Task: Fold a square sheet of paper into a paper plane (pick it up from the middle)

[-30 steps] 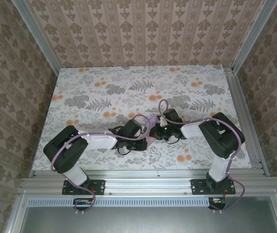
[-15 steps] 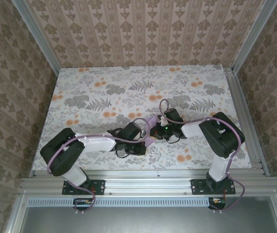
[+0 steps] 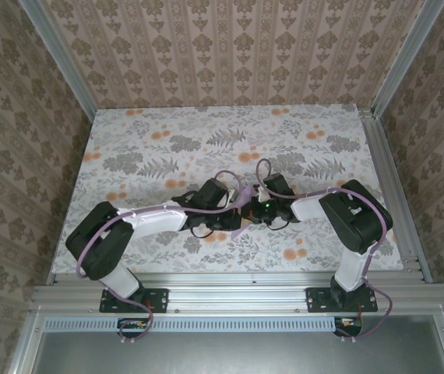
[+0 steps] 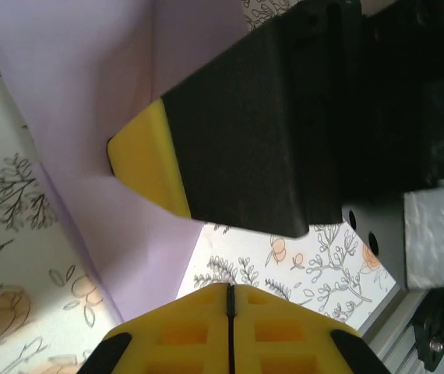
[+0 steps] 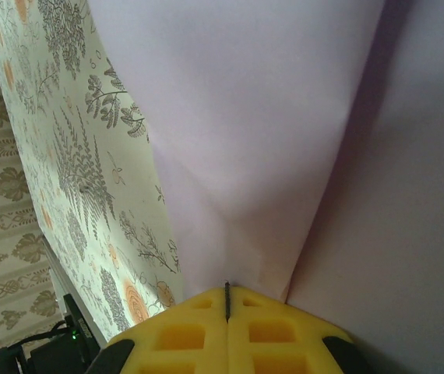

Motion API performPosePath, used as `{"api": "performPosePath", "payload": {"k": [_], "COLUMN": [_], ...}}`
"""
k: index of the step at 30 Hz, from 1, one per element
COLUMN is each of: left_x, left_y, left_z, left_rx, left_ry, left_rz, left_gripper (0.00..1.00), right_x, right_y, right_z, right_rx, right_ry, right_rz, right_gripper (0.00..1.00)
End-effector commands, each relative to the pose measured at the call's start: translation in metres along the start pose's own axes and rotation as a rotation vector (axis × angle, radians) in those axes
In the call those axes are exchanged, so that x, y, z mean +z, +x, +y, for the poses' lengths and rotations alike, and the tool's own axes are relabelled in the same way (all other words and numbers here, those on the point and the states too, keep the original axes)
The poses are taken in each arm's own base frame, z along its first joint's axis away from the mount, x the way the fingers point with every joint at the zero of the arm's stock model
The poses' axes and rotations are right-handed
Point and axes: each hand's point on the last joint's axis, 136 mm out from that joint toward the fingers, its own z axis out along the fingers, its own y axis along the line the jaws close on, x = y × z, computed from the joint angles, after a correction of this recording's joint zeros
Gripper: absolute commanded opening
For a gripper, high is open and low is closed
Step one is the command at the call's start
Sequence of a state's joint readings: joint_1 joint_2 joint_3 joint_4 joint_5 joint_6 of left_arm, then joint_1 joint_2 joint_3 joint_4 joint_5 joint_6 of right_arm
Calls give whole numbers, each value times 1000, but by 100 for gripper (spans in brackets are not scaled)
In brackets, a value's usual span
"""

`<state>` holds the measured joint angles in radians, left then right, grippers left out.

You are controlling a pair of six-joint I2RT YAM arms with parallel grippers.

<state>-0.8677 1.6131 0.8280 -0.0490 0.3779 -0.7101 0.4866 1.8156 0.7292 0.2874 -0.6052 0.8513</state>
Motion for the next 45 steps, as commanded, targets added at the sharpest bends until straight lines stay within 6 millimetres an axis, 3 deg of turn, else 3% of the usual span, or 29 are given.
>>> {"api": "performPosePath", "payload": {"k": [1, 15, 22, 30, 45], "left_x": [8, 33, 32, 19, 9], "left_y": [-2, 26, 43, 62, 80], "left_z": [11, 60, 90, 124, 136], "left_rx": [18, -9, 21, 71, 89], "left_ry": [-29, -131, -271, -433, -480], "left_rz": [15, 109, 177, 245, 303], "left_gripper": [8, 7, 5, 3, 3], "right_x": [-4, -7, -13, -16, -17], "right_y": [16, 7, -8, -39, -86], "right_z": [-40, -27, -13, -20, -51], "right_rx": [86, 89, 116, 147, 142], "right_ry": [134, 101, 83, 163, 271], "right_rz": [17, -7, -67, -156, -200], "right_gripper": [0, 0, 1, 0, 0]}}
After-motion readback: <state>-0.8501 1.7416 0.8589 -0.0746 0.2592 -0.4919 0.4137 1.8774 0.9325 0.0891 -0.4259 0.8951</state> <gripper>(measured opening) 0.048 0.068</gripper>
